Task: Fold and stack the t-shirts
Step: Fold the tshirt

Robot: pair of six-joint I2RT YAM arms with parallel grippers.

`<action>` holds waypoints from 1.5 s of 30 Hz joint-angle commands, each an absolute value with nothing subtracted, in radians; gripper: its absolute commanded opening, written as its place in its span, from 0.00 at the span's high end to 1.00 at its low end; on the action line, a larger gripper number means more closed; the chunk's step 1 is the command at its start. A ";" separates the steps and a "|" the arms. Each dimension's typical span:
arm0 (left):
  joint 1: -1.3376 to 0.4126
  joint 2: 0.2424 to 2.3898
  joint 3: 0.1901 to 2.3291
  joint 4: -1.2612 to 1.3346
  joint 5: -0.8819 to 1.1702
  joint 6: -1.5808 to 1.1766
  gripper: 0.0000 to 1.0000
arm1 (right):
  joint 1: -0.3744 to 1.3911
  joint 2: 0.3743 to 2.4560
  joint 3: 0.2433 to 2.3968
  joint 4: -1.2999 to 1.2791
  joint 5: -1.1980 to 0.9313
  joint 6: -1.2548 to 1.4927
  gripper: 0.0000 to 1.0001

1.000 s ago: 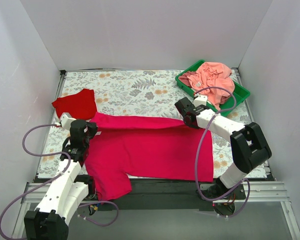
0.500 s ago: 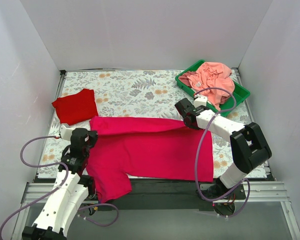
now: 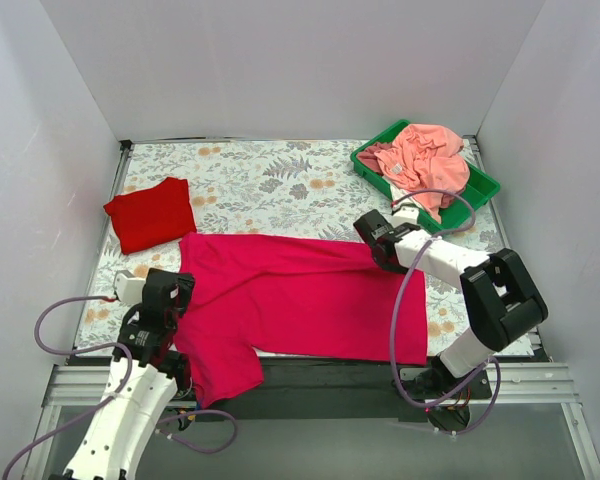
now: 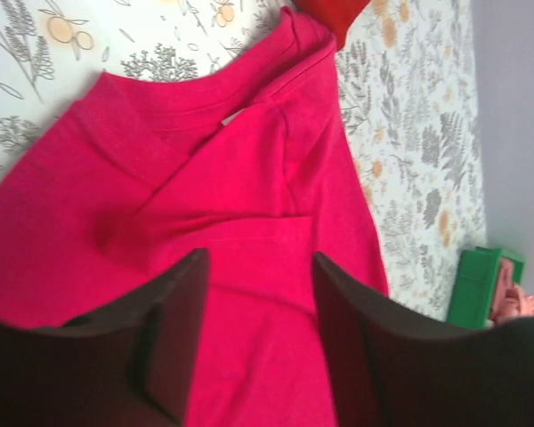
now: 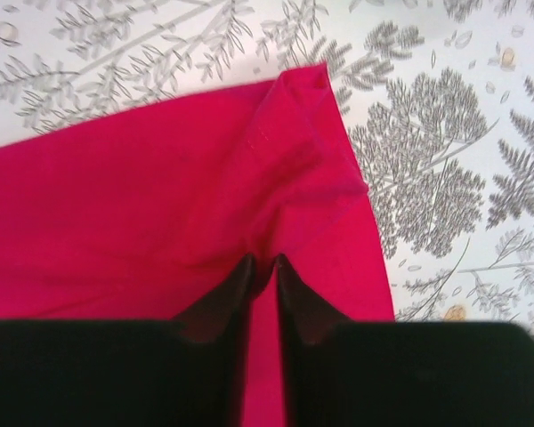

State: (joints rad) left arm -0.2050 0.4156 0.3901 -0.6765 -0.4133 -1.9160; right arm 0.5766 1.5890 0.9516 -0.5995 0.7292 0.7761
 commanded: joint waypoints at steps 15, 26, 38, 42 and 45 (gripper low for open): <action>-0.210 0.523 0.469 -0.560 -0.341 -1.853 0.14 | 0.580 1.253 0.755 -0.591 0.710 0.796 0.22; -0.209 0.964 0.544 -0.215 -0.206 -1.738 0.09 | 0.454 1.310 0.804 -0.312 0.499 0.557 0.26; -0.178 1.476 0.778 -0.051 -0.143 -1.563 0.08 | 0.301 1.565 0.864 -0.150 0.215 0.446 0.76; -0.146 1.540 0.790 -0.045 -0.153 -1.548 0.08 | 0.233 1.617 0.862 -0.147 0.207 0.430 0.81; -0.120 1.585 0.792 -0.049 -0.147 -1.540 0.08 | 0.187 1.638 0.854 -0.147 0.204 0.414 0.82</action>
State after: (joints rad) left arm -0.1440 1.5665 0.7628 -0.0616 -0.1364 -1.5757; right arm 0.2325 1.6100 0.8417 -0.1551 0.2100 0.4519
